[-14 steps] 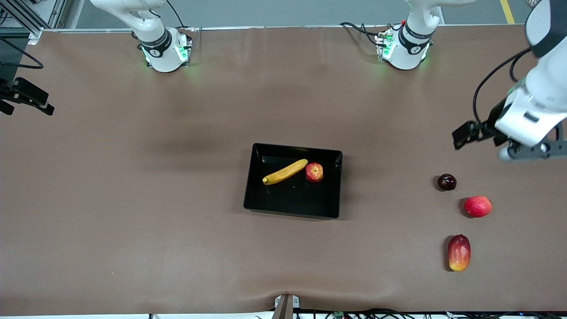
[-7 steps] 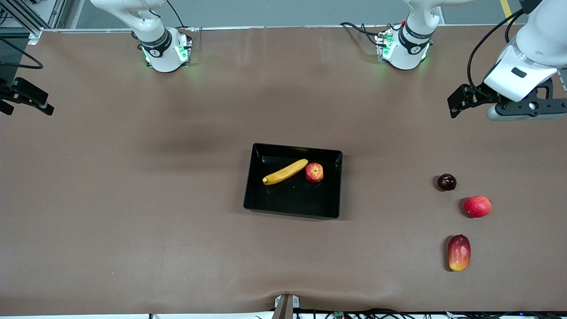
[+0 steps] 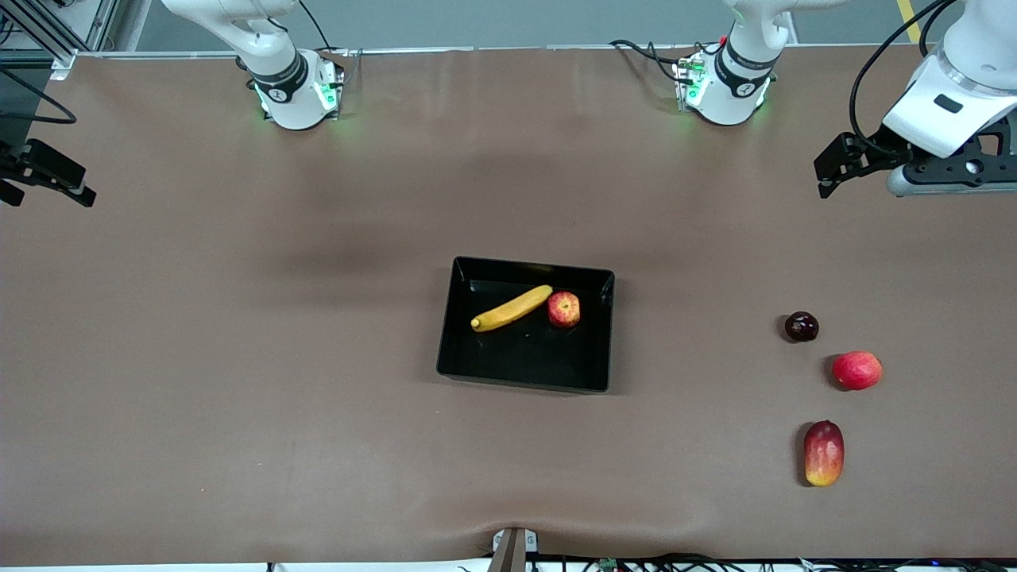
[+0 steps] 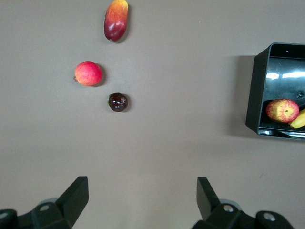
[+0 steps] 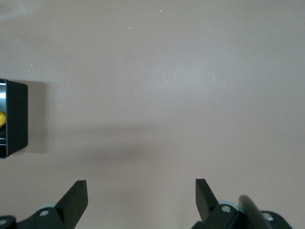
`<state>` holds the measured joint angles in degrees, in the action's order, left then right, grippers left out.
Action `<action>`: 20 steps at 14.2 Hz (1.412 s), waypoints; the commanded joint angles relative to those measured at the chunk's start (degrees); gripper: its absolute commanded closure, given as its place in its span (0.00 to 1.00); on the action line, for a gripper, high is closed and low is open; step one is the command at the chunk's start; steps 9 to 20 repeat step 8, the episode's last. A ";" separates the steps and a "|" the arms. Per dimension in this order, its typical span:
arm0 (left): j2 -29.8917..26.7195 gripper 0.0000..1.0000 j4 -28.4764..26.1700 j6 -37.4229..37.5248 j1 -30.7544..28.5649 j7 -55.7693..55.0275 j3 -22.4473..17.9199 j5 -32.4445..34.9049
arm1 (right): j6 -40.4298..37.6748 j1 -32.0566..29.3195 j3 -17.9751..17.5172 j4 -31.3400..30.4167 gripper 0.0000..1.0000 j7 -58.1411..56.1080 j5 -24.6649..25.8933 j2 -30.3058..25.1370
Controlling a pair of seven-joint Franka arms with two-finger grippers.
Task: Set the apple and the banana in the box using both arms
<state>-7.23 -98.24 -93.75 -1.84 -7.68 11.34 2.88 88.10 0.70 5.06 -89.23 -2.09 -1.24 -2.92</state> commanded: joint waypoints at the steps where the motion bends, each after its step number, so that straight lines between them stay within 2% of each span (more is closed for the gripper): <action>1: -0.85 0.00 0.15 -0.47 -0.88 1.27 0.26 -1.47 | 0.05 -0.52 -0.05 0.11 0.00 -0.64 -1.22 0.02; 20: -0.59 0.00 0.33 -0.29 0.35 1.26 -0.27 -2.87 | 0.06 -0.52 -0.05 0.11 0.00 -0.64 -1.23 0.02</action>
